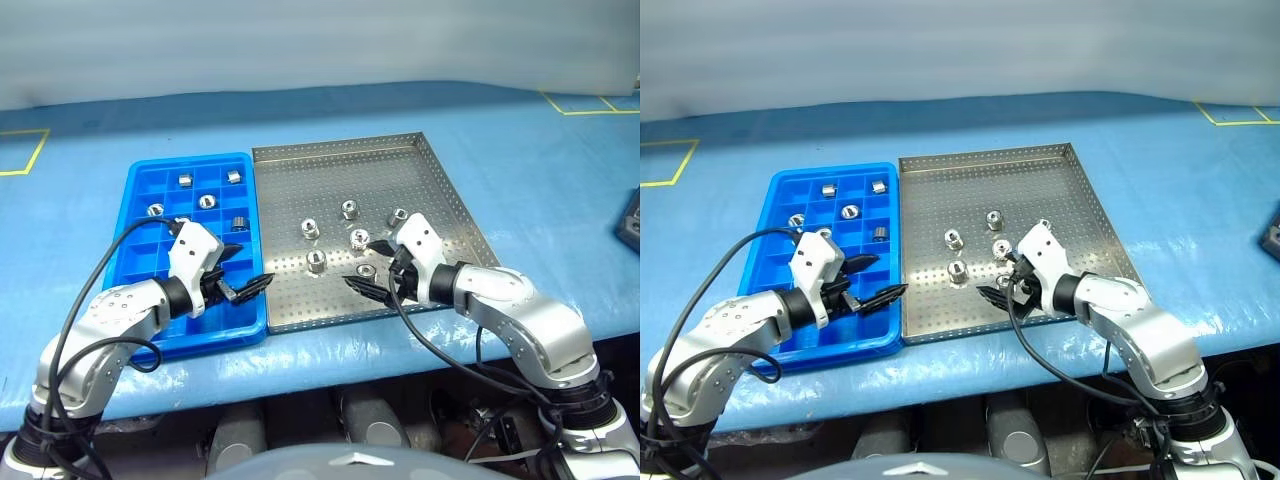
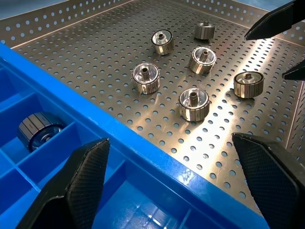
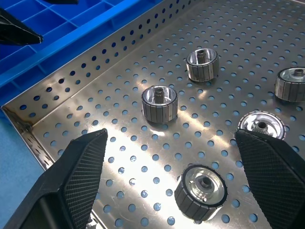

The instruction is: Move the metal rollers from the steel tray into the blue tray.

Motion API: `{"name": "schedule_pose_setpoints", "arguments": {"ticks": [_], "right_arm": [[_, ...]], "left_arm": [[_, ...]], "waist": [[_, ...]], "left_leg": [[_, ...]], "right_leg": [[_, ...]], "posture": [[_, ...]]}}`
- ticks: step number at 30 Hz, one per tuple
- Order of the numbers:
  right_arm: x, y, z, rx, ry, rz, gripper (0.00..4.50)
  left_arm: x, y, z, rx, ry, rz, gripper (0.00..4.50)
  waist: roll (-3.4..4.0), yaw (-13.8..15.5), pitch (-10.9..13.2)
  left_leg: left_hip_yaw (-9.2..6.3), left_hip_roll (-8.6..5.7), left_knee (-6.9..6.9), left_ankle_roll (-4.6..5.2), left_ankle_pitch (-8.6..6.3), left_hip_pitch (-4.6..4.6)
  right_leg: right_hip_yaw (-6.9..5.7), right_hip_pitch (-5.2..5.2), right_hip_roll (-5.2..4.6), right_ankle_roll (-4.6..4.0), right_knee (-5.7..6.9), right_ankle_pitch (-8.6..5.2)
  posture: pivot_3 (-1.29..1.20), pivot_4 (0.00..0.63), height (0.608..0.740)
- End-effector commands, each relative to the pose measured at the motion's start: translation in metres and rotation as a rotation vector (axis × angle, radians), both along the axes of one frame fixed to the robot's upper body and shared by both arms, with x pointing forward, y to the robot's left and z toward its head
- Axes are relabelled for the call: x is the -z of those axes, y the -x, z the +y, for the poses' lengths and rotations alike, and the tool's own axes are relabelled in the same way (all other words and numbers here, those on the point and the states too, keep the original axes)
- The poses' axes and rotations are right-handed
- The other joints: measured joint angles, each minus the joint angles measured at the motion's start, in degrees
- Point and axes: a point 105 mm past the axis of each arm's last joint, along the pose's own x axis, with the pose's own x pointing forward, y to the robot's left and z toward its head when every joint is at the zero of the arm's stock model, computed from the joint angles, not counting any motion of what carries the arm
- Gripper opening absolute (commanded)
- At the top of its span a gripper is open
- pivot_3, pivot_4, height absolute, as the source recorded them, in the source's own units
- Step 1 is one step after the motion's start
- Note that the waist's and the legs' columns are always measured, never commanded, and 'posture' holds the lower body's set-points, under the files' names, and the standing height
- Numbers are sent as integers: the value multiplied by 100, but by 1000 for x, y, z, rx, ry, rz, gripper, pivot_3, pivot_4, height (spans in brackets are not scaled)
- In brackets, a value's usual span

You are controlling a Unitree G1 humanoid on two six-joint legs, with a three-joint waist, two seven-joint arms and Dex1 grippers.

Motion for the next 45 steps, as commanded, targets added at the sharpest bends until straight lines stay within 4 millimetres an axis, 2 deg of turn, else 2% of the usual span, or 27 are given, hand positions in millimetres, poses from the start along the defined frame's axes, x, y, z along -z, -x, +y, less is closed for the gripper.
{"name": "schedule_pose_setpoints", "arguments": {"ticks": [1,32,39,45], "right_arm": [[-8,1,2,-24,-10,-40,4500],[-7,-1,0,8,-17,-37,4500],[-8,-1,0,14,-20,-46,4500],[-8,-1,-1,31,-31,-54,4500]], "left_arm": [[-13,2,0,7,-6,-54,4484],[-14,0,2,2,0,-63,4484],[-23,-12,-13,104,-19,-85,4484],[-29,-31,-40,235,-23,-78,4484]], "waist": [[0,2,0],[0,56,0],[0,65,0],[0,44,0]], "left_leg": [[0,0,0,0,0,0],[0,0,4,0,0,0],[-1,-1,12,0,0,0],[0,-3,16,0,0,-1]], "right_leg": [[0,0,0,0,0,0],[0,1,0,1,3,1],[-1,4,0,3,5,2],[0,6,0,8,4,5]], "posture": [[-90,150,740],[-98,150,740],[-109,150,740],[-127,150,740]]}}
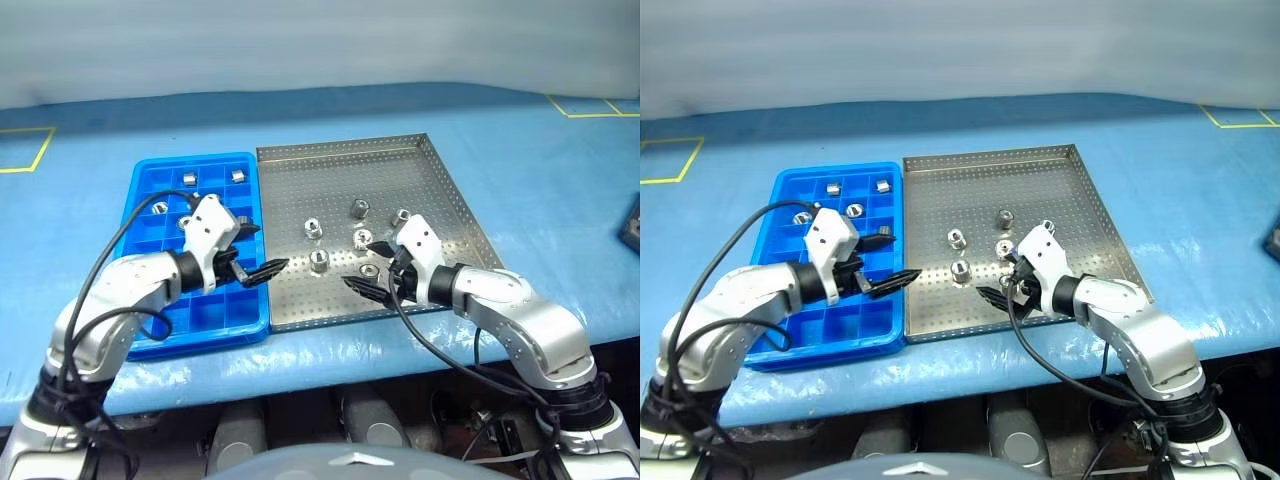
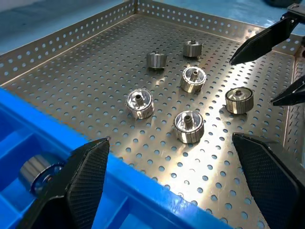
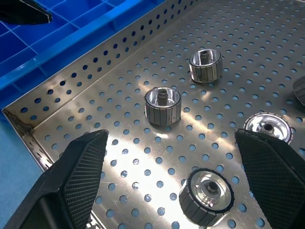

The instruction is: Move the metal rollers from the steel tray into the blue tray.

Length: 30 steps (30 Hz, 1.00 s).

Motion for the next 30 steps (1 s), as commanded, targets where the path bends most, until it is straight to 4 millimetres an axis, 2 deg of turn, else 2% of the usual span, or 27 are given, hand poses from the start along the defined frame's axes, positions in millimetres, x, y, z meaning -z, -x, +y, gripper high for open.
{"name": "schedule_pose_setpoints", "arguments": {"ticks": [1,6,11,19,26,30], "right_arm": [[-11,1,0,10,-22,-59,4500],[-10,4,-2,38,-35,-62,4500],[-10,6,-4,65,-45,-65,4500],[-11,7,-3,79,-59,-70,4500],[-11,6,-1,79,-70,-72,4500],[-11,6,0,81,-74,-73,4500]], "left_arm": [[-3,-11,-18,72,4,1,4484],[8,-25,-39,131,-13,61,4484],[19,-30,-52,180,-30,108,4484],[42,-35,-56,187,-75,181,4484],[62,-40,-55,176,-157,214,4484],[68,-45,-56,162,-173,218,4484]], "waist": [[0,-6,0],[0,-66,0],[1,-185,0],[1,-332,-1],[2,-341,-2],[7,-347,-5]], "left_leg": [[-1,0,0,0,0,0],[-1,-1,-1,1,0,-1],[-4,0,-3,1,0,-3],[-4,0,0,1,0,-2],[-5,-1,1,1,0,-1],[-5,-3,6,1,0,1]], "right_leg": [[0,0,1,1,0,1],[1,0,1,29,-1,17],[1,-2,3,31,2,18],[2,1,2,35,4,20],[2,2,2,36,5,21],[3,7,2,40,5,23]], "posture": [[-135,150,740],[-171,150,740],[-190,150,740],[-199,150,740],[-200,150,740],[-204,150,740]]}}
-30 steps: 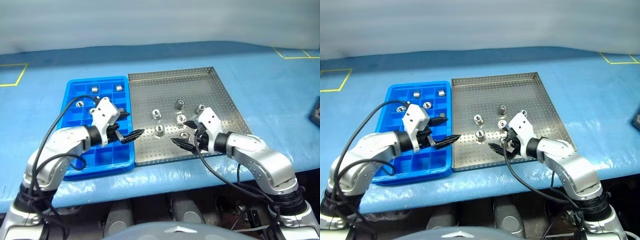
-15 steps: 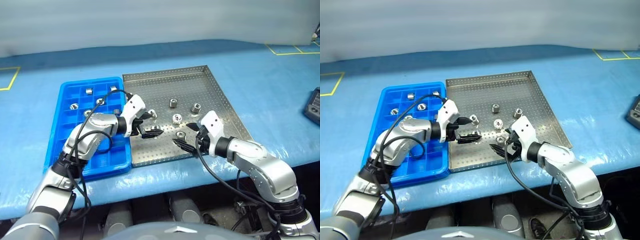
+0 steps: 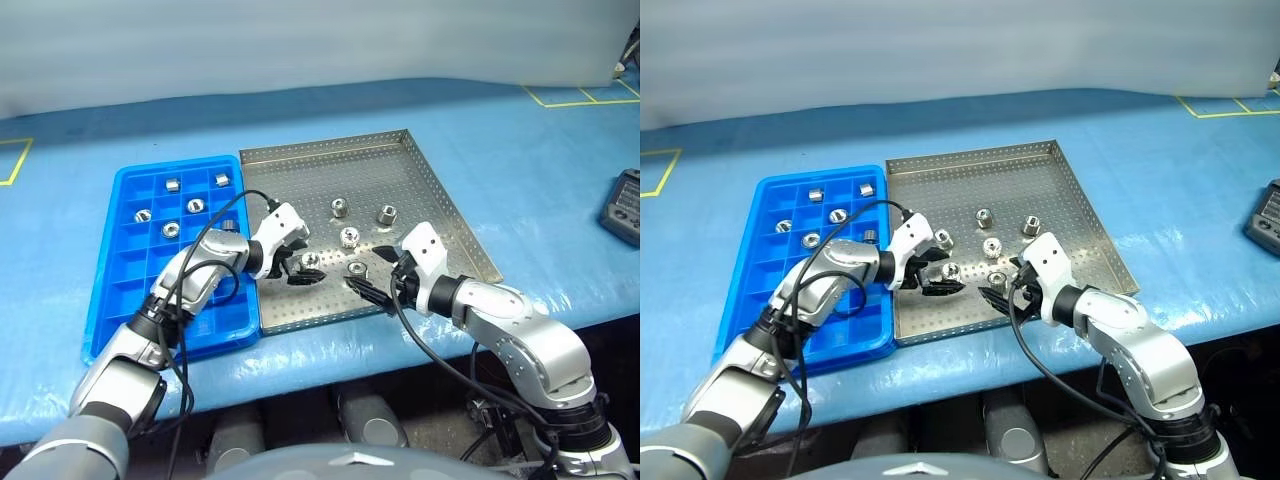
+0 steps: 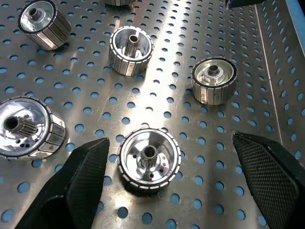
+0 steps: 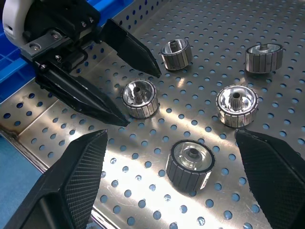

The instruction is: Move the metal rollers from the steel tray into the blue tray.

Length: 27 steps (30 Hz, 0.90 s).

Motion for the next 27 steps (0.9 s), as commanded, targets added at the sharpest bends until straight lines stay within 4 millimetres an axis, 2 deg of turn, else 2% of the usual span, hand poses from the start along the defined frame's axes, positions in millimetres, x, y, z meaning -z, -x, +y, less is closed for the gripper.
{"name": "schedule_pose_setpoints", "arguments": {"ticks": [1,3,6,11,13,17,19,21,25,27], "right_arm": [[-15,0,2,-9,-23,-69,4500],[-16,0,2,-5,-25,-71,4500],[-16,-1,2,1,-30,-75,4500],[-17,-1,2,3,-34,-78,4500],[-17,-2,2,3,-34,-78,4500],[-17,-2,3,1,-38,-79,4500],[-18,-2,5,-5,-41,-80,4500],[-18,-2,7,-16,-44,-82,4500],[-19,-1,17,-55,-51,-85,4500],[-19,-1,21,-76,-53,-87,4500]], "left_arm": [[6,-4,-1,-9,-19,4,4484],[7,-5,-3,-10,-24,6,4484],[9,-6,-5,-4,-34,3,3888],[10,-5,-7,4,-42,3,2220],[9,-5,-6,5,-41,1,1689],[-3,-5,-4,6,-11,-32,1694],[-17,-7,-3,-16,34,-69,1694],[-40,-12,1,-82,130,-127,1694],[-86,-18,29,-329,330,-275,1694],[-97,-16,44,-441,382,-325,1694]], "waist": [[1,-20,0],[1,-51,0],[2,-56,-1],[2,-54,-1],[2,-54,-1],[2,-56,-1],[2,-54,-1],[2,-46,-1],[2,-24,0],[3,21,-1]], "left_leg": [[0,0,1,0,0,1],[0,0,1,0,0,0],[-2,1,0,0,0,-1],[-2,-1,0,0,0,-3],[-2,-1,0,0,0,-3],[-2,-1,0,0,0,-2],[-2,0,0,0,0,-3],[-3,0,0,0,0,-5],[-4,2,0,0,0,-6],[-4,3,0,0,0,-4]], "right_leg": [[0,0,0,0,0,0],[1,0,1,1,1,1],[0,-2,1,1,3,1],[1,-2,0,2,2,1],[0,-2,0,2,2,1],[1,-2,0,3,3,1],[1,-3,0,3,3,1],[0,-4,1,3,3,2],[0,-5,0,5,3,3],[1,-3,1,5,3,3]], "posture": [[-206,150,740],[-207,150,740],[-206,150,740],[-207,150,740],[-205,150,740],[-190,150,740],[-185,150,740],[-176,150,740],[-143,150,740],[-120,150,740]]}}
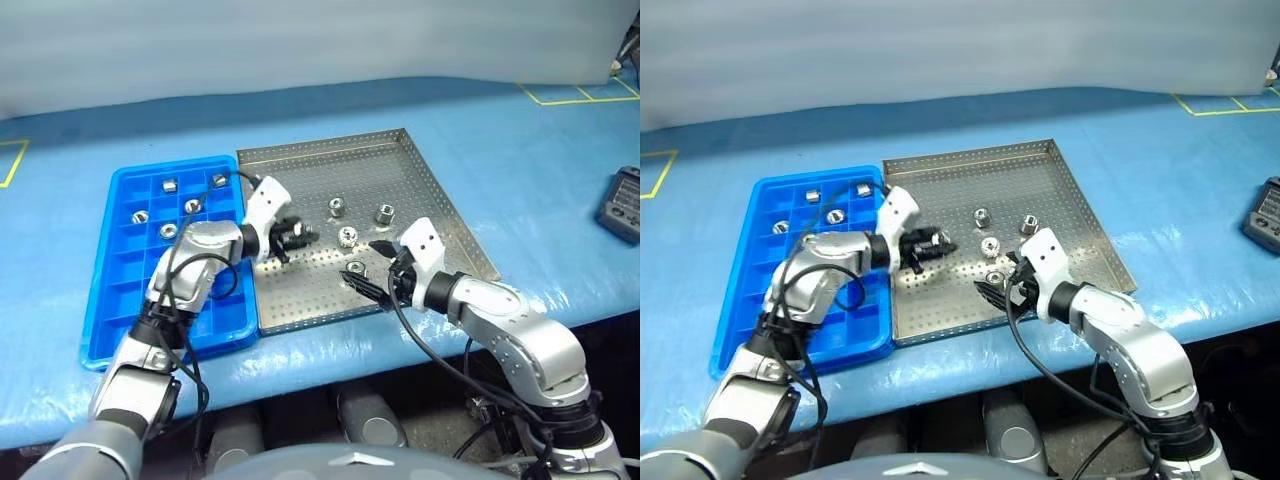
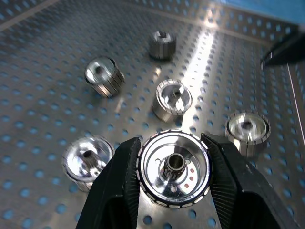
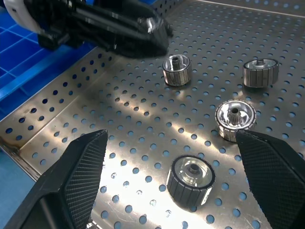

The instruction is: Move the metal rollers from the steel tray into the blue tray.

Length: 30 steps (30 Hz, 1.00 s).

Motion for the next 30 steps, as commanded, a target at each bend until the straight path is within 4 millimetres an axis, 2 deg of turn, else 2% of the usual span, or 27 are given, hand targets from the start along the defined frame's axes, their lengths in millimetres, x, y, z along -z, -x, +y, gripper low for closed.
{"name": "schedule_pose_setpoints", "arguments": {"ticks": [1,5,10,17,23,29,30], "right_arm": [[-12,2,15,-72,-24,-56,4500],[-13,4,32,-163,-33,-76,4500],[-15,3,47,-233,-48,-85,4500],[-16,3,57,-290,-57,-90,4500],[-16,4,56,-288,-57,-86,4500],[-16,4,53,-270,-59,-88,4500],[-16,4,53,-267,-60,-89,4500]], "left_arm": [[-35,2,35,-232,105,-136,1694],[-40,14,81,-537,83,-240,1694],[-26,28,123,-792,19,-233,1694],[4,40,161,-1022,-67,-173,1694],[35,47,179,-1146,-64,-62,1694],[52,44,178,-1144,-36,13,1694],[52,43,177,-1134,-29,18,2044]], "waist": [[1,43,0],[0,110,0],[-2,377,0],[-5,651,0],[-7,690,-1],[-6,670,-2],[-4,669,-4]], "left_leg": [[-2,0,0,0,0,1],[-1,-1,2,-1,0,2],[-4,-3,12,-1,0,2],[-4,-6,19,-1,0,0],[-4,-6,20,-1,0,0],[-3,-5,20,-1,1,3],[-3,-5,21,-1,1,5]], "right_leg": [[-1,1,1,0,2,0],[0,3,0,2,2,2],[-4,7,-1,4,2,3],[-6,9,-4,5,-2,4],[-8,10,-5,4,-2,5],[-7,10,-4,4,0,5],[-7,11,-4,3,2,6]], "posture": [[-106,150,740],[-54,150,740],[-7,150,740],[12,150,740],[-4,150,740],[-25,150,740],[-30,150,740]]}}
